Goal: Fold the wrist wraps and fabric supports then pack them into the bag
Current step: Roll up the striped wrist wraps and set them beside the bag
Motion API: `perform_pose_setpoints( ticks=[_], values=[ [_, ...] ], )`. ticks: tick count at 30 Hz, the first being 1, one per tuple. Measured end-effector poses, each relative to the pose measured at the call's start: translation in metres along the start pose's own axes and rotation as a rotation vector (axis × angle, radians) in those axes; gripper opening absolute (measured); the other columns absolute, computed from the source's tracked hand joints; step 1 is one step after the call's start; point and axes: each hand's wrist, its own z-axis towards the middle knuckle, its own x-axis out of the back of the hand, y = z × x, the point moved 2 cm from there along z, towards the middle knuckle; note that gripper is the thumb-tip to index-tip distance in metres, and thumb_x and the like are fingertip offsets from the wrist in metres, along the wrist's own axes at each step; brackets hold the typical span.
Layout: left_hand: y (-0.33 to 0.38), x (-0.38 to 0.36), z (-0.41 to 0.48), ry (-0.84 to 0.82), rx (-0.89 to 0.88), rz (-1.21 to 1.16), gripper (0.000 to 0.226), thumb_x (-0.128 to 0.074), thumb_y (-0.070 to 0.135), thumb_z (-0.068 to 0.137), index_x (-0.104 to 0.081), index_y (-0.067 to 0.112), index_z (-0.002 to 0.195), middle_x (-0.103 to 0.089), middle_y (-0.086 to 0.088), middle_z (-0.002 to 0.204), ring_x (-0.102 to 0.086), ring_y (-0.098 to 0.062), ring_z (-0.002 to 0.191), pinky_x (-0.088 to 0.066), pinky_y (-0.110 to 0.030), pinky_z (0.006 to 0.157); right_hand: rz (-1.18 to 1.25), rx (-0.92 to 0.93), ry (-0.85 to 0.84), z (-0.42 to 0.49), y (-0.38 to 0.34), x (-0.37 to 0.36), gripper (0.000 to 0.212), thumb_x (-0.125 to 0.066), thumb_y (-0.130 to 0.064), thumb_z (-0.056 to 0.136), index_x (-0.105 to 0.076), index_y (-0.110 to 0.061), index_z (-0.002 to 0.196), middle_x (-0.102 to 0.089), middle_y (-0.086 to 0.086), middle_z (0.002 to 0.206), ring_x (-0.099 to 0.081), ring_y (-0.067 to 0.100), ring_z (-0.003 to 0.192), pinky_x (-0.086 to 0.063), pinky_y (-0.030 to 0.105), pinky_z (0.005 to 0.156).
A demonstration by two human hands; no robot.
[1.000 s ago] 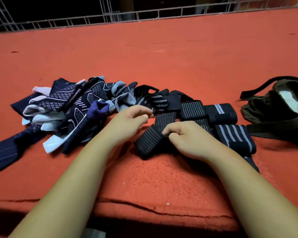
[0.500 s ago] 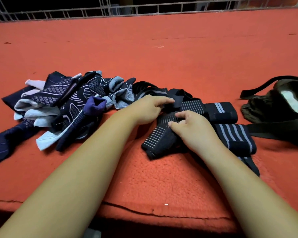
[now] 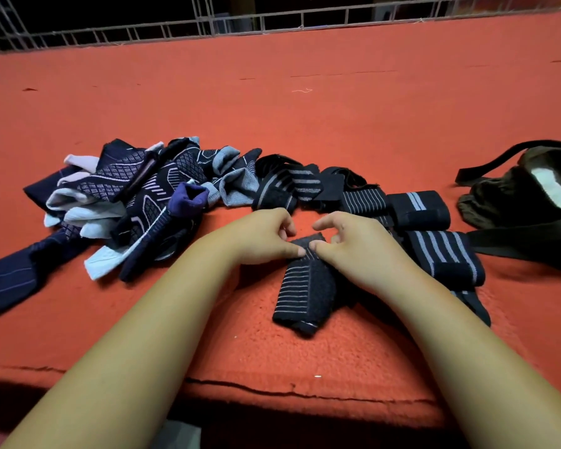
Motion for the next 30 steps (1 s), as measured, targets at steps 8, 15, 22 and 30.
perform_pose_setpoints(
  ticks=[8,15,22,30],
  values=[
    [-0.007,0.003,-0.015,0.249,0.024,-0.63,0.018,-0.074,0.01,0.096,-0.058,0.018,0.093,-0.062,0.003,0.071,-0.062,-0.015,0.062,-0.055,-0.033,0.062,0.19,0.231,-0.089,-0.004,-0.002,0.007,0.055,-0.086,-0.015,0.086,-0.053,-0.044,0.12,-0.057,-0.009,0.101,-0.057,0.006,0.077,-0.048,0.02,0.075],
    [0.024,0.033,-0.036,0.417,-0.131,-1.03,0.009,-0.068,0.006,0.101,-0.062,0.013,0.102,-0.063,0.004,0.071,-0.063,-0.014,0.064,-0.058,-0.032,0.058,0.772,0.089,-0.133,-0.005,-0.004,0.003,0.048,-0.079,-0.012,0.096,-0.052,-0.022,0.134,-0.069,0.014,0.131,-0.075,0.03,0.112,-0.059,0.061,0.098],
    [0.033,0.034,-0.037,0.498,-0.115,-1.117,0.012,-0.072,0.011,0.1,-0.066,0.014,0.11,-0.063,-0.002,0.08,-0.063,-0.011,0.062,-0.052,-0.027,0.051,0.849,0.07,-0.327,-0.017,-0.014,0.006,0.015,-0.067,-0.025,0.104,-0.078,-0.014,0.106,-0.079,0.011,0.098,-0.069,0.026,0.084,-0.054,0.036,0.074],
    [0.031,0.028,-0.032,0.525,-0.057,-1.167,0.008,-0.069,0.01,0.102,-0.065,0.011,0.11,-0.072,-0.002,0.088,-0.072,-0.016,0.074,-0.06,-0.033,0.056,0.655,0.096,0.027,-0.008,-0.01,0.007,0.026,-0.078,-0.032,0.096,-0.064,-0.03,0.118,-0.069,-0.007,0.1,-0.063,0.009,0.078,-0.057,0.036,0.071]
  ],
)
